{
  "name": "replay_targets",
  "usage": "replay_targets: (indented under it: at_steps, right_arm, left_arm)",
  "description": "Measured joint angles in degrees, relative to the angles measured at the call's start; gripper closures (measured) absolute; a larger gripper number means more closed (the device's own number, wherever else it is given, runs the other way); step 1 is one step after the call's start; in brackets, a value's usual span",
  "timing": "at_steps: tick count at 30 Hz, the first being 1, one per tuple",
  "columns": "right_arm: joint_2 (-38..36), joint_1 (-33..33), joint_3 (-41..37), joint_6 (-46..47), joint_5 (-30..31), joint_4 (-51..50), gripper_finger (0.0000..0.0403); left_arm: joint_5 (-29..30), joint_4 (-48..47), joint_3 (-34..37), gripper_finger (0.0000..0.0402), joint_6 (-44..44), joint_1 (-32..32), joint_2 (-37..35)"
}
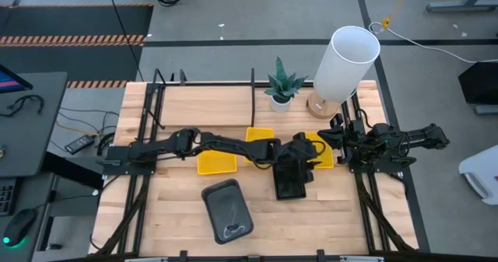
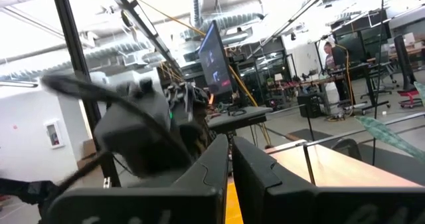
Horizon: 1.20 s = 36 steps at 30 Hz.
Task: Stack baskets on shelf by color
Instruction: Stack the right yellow bin on the middle yellow bin
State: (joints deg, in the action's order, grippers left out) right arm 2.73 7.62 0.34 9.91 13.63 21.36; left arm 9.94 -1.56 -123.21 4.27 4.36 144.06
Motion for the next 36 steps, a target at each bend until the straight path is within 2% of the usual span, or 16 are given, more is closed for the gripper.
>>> replay_targets:
  at_steps: [7,11,16,21,32,36]
  right_arm:
    - [0.0,0.0,0.0,0.0,0.0,-0.02,0.0376]
    - [0.0,0.01,0.0,0.0,0.0,-0.02,0.0376]
    - [0.0,0.0,0.0,0.0,0.0,-0.03,0.0376]
    - [0.0,0.02,0.0,0.0,0.0,-0.02,0.0376]
    - [0.0,0.02,0.0,0.0,0.0,-0.02,0.0376]
    - [0.0,0.02,0.0,0.0,0.0,-0.02,0.0376]
  left_arm:
    - [0.59,7.07,-0.01,0.026,1.13,-0.04,3.79]
    - [1.0,4.95,-0.01,0.025,2.27,0.37,4.44]
    - [1.24,-0.82,-0.01,0.0211,1.08,0.42,4.57]
    - [-2.7,-3.66,-0.09,0.0186,-0.68,0.33,4.58]
    - [-5.22,-4.96,-2.15,0.0221,-3.48,0.7,4.55]
    - [-5.29,-8.43,-2.12,0.024,-3.46,0.74,4.55]
